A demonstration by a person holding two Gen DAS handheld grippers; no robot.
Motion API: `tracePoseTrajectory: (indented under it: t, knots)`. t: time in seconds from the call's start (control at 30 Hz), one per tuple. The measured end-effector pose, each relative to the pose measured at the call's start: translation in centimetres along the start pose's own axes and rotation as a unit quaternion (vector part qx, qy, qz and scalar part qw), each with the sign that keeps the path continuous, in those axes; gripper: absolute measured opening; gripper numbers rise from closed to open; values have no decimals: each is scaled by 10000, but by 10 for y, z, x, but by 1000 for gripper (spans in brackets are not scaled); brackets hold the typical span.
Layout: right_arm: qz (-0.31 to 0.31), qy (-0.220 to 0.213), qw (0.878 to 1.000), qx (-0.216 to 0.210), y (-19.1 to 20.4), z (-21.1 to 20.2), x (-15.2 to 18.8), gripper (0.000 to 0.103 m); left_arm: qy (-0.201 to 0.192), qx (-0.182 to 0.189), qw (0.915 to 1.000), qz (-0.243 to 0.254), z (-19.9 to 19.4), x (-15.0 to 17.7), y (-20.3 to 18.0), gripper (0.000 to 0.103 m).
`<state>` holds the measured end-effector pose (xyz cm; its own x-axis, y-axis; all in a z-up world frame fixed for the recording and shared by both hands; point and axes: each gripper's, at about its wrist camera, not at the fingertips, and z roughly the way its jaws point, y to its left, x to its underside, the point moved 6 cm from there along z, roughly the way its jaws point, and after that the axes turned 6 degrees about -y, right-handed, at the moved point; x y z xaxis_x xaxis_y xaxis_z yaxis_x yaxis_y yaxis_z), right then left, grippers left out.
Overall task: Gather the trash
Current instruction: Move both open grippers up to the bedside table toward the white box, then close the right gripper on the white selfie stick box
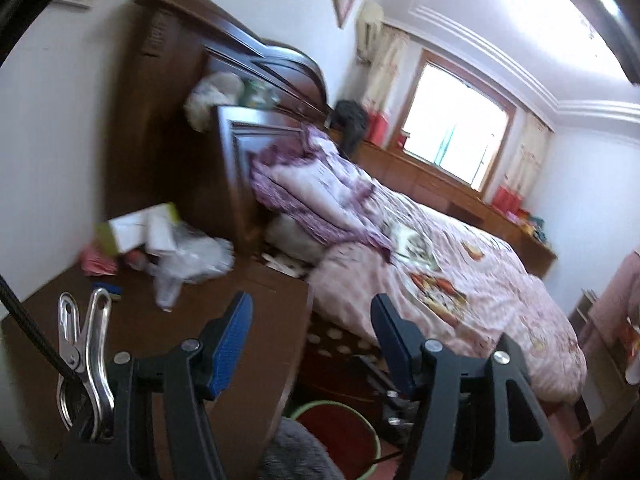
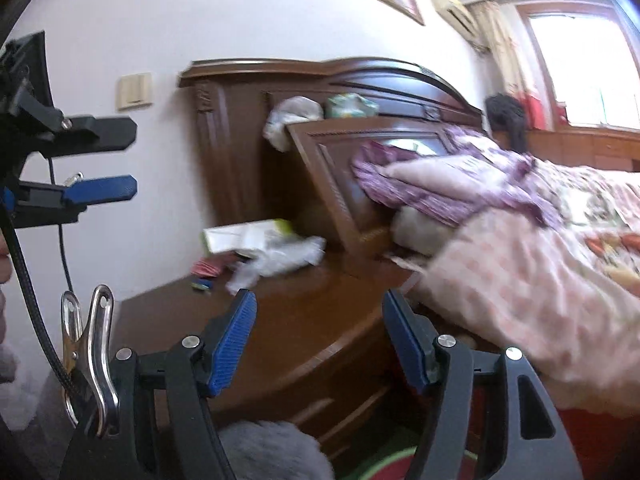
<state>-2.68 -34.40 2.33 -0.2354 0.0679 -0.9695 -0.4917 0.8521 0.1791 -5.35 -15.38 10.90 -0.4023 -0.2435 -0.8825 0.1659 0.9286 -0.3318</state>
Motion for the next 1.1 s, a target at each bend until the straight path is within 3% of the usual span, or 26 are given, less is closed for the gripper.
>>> tracePoseTrajectory:
  t: [0.4,0.57,0.73,0.93,1.03,1.1]
  knots:
    - [-58,-375,9974,-612,80,24,-49,74,-473,-829,9953,-158,-48,-23,97,72]
    - [-291,-355,9956,-811,114,52,-52,74,-462,-1212,9912,-259,-38,-26,142,72]
    - [-317,-241,9940,-1023,135,86,-54,74,-361,-1334,9896,-397,-12,-30,184,72]
    - [222,423,9882,-1457,143,149,-52,74,-206,-1278,9907,-418,43,-34,230,72]
    - [875,944,9788,-1594,131,194,-45,74,-8,-1223,9916,-422,83,-34,255,72]
    - [1508,1470,9642,-1611,118,235,-37,74,186,-1169,9917,-493,108,-32,268,72]
